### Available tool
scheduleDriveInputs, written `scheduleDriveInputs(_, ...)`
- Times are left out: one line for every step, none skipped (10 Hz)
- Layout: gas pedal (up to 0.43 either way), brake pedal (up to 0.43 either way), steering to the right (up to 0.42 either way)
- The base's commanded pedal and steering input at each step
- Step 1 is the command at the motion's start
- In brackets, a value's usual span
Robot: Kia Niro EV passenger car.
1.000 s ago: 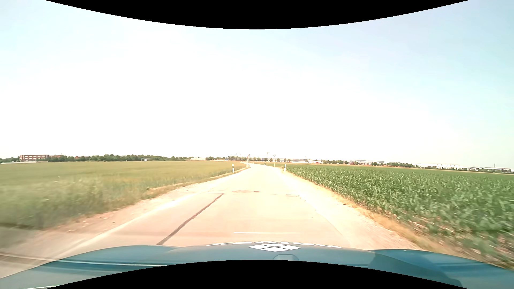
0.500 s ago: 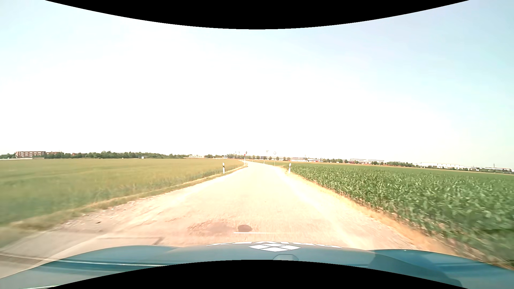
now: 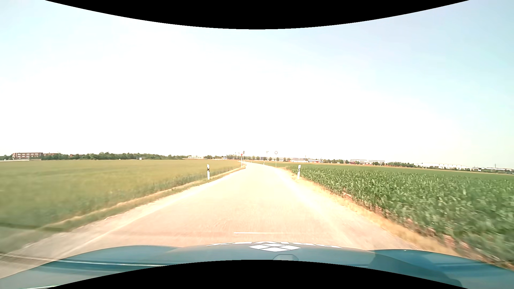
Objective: Follow the waypoints while adhering to traffic rules and regulations
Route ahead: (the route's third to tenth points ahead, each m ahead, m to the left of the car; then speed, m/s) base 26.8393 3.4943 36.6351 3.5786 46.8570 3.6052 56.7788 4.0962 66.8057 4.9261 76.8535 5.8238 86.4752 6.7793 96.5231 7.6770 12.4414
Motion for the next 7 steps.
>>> scheduleDriveInputs(0.008, 0.0, -0.001)
scheduleDriveInputs(0.008, 0.0, -0.001)
scheduleDriveInputs(0.008, 0.0, -0.001)
scheduleDriveInputs(0.008, 0.0, -0.001)
scheduleDriveInputs(0.008, 0.0, -0.001)
scheduleDriveInputs(0.008, 0.0, -0.001)
scheduleDriveInputs(0.008, 0.0, -0.001)
